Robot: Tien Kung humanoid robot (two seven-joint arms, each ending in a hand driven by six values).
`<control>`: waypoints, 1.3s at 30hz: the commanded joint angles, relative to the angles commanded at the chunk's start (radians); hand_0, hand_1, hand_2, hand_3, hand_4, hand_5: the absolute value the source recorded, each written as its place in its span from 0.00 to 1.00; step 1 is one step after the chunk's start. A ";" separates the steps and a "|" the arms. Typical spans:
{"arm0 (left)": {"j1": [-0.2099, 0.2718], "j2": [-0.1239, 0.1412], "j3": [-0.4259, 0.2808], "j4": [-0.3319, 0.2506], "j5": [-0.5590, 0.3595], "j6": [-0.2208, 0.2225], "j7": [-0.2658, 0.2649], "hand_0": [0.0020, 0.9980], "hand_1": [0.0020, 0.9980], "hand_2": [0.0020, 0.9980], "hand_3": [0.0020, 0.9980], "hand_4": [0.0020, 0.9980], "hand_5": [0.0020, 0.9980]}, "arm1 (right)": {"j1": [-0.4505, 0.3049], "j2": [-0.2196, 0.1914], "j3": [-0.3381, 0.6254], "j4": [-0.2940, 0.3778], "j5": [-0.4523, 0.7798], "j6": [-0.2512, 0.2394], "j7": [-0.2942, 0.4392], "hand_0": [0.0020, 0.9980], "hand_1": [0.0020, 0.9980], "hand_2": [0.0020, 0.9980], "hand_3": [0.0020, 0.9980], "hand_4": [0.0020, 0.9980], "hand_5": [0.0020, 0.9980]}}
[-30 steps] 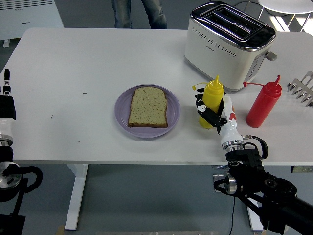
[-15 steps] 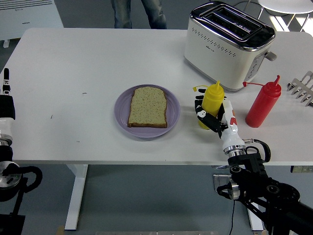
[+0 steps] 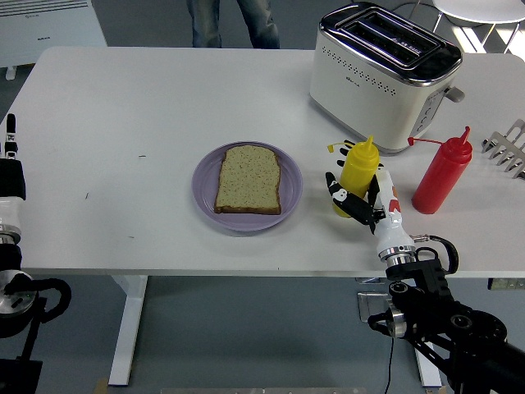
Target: Pick up the cup,pour liquid into bread,place the cup on the desk
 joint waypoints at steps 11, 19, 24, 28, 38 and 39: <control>0.002 0.001 0.003 0.000 0.001 0.000 -0.001 0.88 0.89 0.87 0.76 0.54 1.00 | -0.034 -0.019 0.028 0.040 -0.041 0.000 0.000 0.89 0.79 0.90 0.94 0.75 0.20; 0.002 0.001 0.006 0.000 0.001 0.000 -0.001 0.88 0.89 0.87 0.76 0.54 1.00 | -0.061 -0.037 0.055 0.080 -0.072 0.000 0.000 0.91 0.80 0.92 0.95 0.76 0.20; 0.002 0.002 0.006 -0.001 0.002 0.001 -0.001 0.88 0.89 0.87 0.76 0.54 1.00 | -0.081 -0.048 0.070 0.096 -0.077 0.000 0.000 0.92 0.81 0.93 0.96 0.77 0.21; 0.002 0.002 0.006 -0.001 0.002 0.001 -0.001 0.88 0.89 0.87 0.76 0.54 1.00 | -0.101 -0.057 0.084 0.117 -0.084 0.000 0.000 0.91 0.81 0.93 0.96 0.78 0.21; 0.001 0.004 0.004 -0.001 0.002 0.001 -0.001 0.88 0.89 0.87 0.76 0.54 1.00 | -0.152 -0.089 0.108 0.207 -0.114 0.000 0.000 0.91 0.81 0.92 0.96 0.78 0.21; 0.001 0.004 0.004 -0.001 0.002 0.001 -0.001 0.88 0.89 0.87 0.76 0.54 1.00 | -0.154 -0.090 0.111 0.211 -0.118 0.000 0.000 0.92 0.81 0.93 0.96 0.79 0.21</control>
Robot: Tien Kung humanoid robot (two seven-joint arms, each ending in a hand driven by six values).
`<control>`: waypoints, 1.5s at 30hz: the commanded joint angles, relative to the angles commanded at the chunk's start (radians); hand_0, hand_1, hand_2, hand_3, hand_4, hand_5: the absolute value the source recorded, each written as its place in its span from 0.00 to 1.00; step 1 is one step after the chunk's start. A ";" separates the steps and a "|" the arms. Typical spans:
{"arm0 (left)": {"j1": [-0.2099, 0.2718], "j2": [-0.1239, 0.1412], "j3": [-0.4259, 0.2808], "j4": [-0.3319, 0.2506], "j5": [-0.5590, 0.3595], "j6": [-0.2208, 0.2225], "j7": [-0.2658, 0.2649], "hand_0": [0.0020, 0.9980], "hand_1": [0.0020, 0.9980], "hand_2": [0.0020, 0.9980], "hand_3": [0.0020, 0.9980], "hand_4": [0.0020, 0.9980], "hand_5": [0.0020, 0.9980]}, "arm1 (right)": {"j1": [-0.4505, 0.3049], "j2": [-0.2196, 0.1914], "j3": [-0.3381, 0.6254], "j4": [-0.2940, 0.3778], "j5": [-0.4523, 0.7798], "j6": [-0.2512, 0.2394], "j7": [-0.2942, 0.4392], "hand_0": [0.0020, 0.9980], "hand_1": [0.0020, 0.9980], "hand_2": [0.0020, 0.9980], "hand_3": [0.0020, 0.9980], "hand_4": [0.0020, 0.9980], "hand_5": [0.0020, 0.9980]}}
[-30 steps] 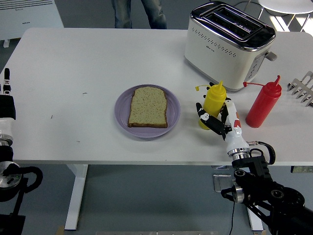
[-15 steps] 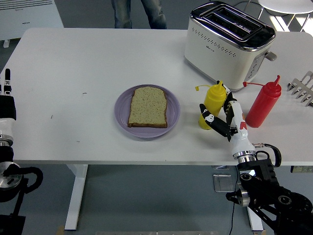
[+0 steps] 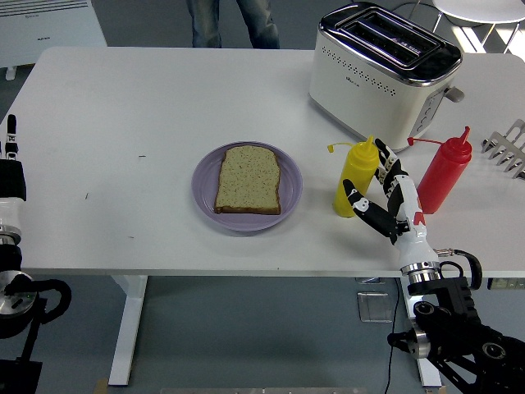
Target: Pick up the cup,pour liquid into bread,place the cup on the desk
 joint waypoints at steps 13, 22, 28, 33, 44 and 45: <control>-0.004 0.002 -0.001 -0.001 0.000 0.000 0.000 0.88 0.89 0.87 0.76 0.54 1.00 | -0.057 -0.025 0.061 0.119 -0.040 0.000 0.000 0.92 0.81 0.93 0.96 0.79 0.21; -0.005 0.004 -0.001 -0.001 0.000 -0.001 0.000 0.88 0.89 0.87 0.76 0.54 1.00 | -0.104 -0.034 0.115 0.189 -0.074 0.000 0.000 0.92 0.81 0.93 0.96 0.79 0.21; -0.006 0.004 0.000 -0.001 0.000 0.000 0.000 0.88 0.89 0.87 0.76 0.54 1.00 | -0.136 -0.047 0.139 0.263 -0.142 0.000 0.000 0.91 0.81 0.93 0.95 0.79 0.21; -0.008 0.006 0.003 -0.002 0.000 0.000 0.000 0.88 0.89 0.87 0.76 0.54 1.00 | -0.170 -0.074 0.167 0.356 -0.183 0.000 -0.003 0.90 0.80 0.92 0.94 0.78 0.21; -0.006 0.009 0.010 -0.002 0.001 0.000 -0.001 0.88 0.89 0.87 0.76 0.54 1.00 | -0.264 -0.158 0.446 0.491 -0.084 0.011 -0.106 0.72 0.60 0.61 0.56 0.48 0.20; -0.006 0.010 0.010 -0.002 0.001 0.000 -0.001 0.88 0.89 0.87 0.76 0.54 1.00 | -0.264 -0.159 0.485 0.491 -0.057 0.041 -0.132 0.72 0.60 0.61 0.56 0.48 0.20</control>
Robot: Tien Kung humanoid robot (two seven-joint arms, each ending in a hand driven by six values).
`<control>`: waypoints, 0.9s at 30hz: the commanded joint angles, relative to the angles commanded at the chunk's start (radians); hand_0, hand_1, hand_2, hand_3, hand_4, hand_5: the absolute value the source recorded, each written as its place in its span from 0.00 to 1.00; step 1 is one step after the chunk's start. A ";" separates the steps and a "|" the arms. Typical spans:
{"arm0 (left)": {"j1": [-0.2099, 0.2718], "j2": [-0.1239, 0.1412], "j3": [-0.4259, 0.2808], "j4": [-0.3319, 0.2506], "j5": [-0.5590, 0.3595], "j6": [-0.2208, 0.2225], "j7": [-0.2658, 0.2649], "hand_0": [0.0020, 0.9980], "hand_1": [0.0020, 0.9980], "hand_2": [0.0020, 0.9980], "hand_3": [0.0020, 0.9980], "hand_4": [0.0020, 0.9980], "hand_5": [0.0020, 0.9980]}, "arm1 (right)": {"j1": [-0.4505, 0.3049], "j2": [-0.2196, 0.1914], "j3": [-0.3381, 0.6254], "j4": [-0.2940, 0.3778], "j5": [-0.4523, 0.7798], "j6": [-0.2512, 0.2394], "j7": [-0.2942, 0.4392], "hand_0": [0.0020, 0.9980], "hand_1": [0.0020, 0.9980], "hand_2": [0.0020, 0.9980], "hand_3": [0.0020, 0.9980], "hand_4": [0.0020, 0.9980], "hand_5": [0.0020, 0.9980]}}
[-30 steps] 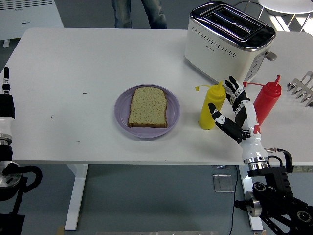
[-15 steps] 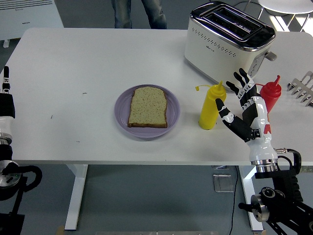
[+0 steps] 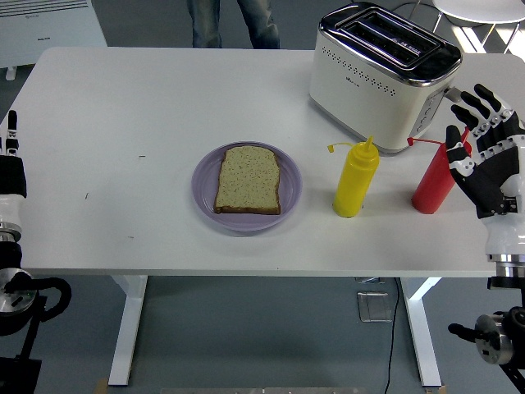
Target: Pick up the cup,pour liquid into bread,place the cup on the desk
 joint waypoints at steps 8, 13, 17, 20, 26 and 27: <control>0.007 -0.001 0.005 0.001 0.001 0.000 0.000 0.88 0.89 0.87 0.76 0.54 1.00 | 0.035 0.008 0.323 -0.001 0.313 0.309 -0.150 0.74 0.65 0.67 0.64 0.48 0.32; 0.009 -0.001 0.005 0.002 0.001 0.000 0.000 0.88 0.89 0.87 0.76 0.54 1.00 | 0.049 0.017 0.508 -0.067 0.501 0.394 -0.171 0.78 0.69 0.72 0.71 0.50 0.37; 0.012 -0.001 0.008 0.002 0.002 -0.001 0.000 0.88 0.89 0.87 0.76 0.54 1.00 | 0.079 0.016 0.546 -0.169 0.568 0.414 -0.192 0.83 0.75 0.78 0.78 0.52 0.41; 0.012 -0.002 0.008 0.003 0.002 -0.001 0.001 0.88 0.89 0.87 0.76 0.54 1.00 | 0.097 0.015 0.563 -0.239 0.579 0.439 -0.203 0.83 0.75 0.78 0.78 0.52 0.41; 0.012 -0.003 0.001 0.001 0.002 0.001 0.000 0.88 0.89 0.87 0.76 0.54 1.00 | 0.108 0.017 0.587 -0.328 0.602 0.466 -0.198 0.85 0.76 0.80 0.79 0.53 0.44; 0.012 -0.003 0.000 0.001 0.002 0.001 0.000 0.88 0.89 0.87 0.76 0.54 1.00 | 0.108 0.018 0.588 -0.331 0.603 0.467 -0.198 0.84 0.76 0.79 0.79 0.53 0.45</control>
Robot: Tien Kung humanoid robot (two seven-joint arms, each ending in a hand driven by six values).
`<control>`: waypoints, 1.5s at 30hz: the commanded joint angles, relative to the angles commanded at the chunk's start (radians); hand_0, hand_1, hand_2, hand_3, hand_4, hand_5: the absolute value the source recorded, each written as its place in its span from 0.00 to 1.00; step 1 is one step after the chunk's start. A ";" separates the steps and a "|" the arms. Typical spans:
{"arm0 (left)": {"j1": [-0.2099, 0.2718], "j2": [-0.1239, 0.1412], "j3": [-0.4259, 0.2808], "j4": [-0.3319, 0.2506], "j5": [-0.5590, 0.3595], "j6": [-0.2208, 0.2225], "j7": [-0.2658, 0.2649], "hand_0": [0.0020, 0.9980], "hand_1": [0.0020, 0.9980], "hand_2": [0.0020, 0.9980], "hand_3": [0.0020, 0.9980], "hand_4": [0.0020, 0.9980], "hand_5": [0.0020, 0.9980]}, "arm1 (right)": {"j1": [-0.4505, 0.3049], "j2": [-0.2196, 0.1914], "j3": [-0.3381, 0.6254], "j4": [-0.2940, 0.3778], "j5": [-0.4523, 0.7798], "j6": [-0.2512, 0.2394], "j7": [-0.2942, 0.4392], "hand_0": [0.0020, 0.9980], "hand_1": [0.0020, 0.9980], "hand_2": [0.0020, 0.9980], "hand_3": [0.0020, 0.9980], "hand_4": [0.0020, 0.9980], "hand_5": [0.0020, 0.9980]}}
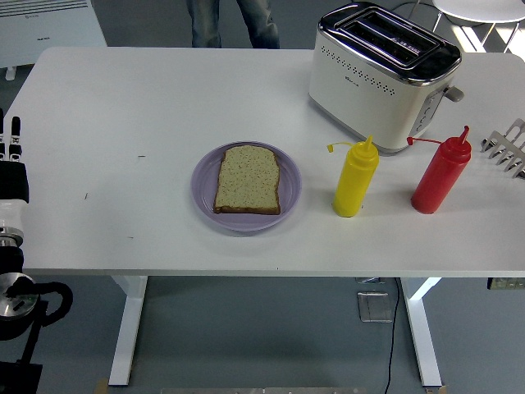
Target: Pick up the cup,pour liquid into bread,place the cup on the desk
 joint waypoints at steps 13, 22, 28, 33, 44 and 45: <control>-0.008 0.000 -0.005 -0.002 0.000 0.000 0.001 0.88 0.89 0.87 0.76 0.54 1.00 | 0.006 0.009 0.000 -0.042 0.012 -0.016 -0.011 0.83 0.75 0.79 0.78 0.54 0.48; -0.011 0.000 -0.006 -0.003 -0.001 0.001 0.001 0.88 0.89 0.87 0.76 0.54 1.00 | 0.011 0.010 -0.003 -0.046 0.021 -0.023 -0.015 0.83 0.75 0.78 0.78 0.54 0.50; -0.012 0.000 -0.006 -0.002 -0.002 0.000 0.000 0.88 0.89 0.87 0.76 0.54 1.00 | 0.009 0.012 -0.004 -0.053 0.024 -0.026 -0.020 0.83 0.75 0.78 0.77 0.54 0.51; -0.014 0.000 -0.006 -0.002 -0.002 0.000 0.000 0.88 0.89 0.87 0.76 0.54 1.00 | 0.012 0.013 -0.004 -0.056 0.024 -0.024 -0.020 0.83 0.75 0.78 0.77 0.54 0.51; -0.014 0.000 -0.008 -0.002 -0.003 0.000 0.000 0.88 0.89 0.87 0.76 0.54 1.00 | 0.014 0.012 0.000 -0.061 0.006 -0.023 -0.045 0.82 0.75 0.77 0.77 0.54 0.51; -0.014 0.000 -0.007 -0.002 -0.003 0.000 0.000 0.88 0.89 0.87 0.76 0.54 1.00 | 0.014 0.011 0.001 -0.061 0.005 -0.024 -0.046 0.82 0.75 0.77 0.77 0.54 0.51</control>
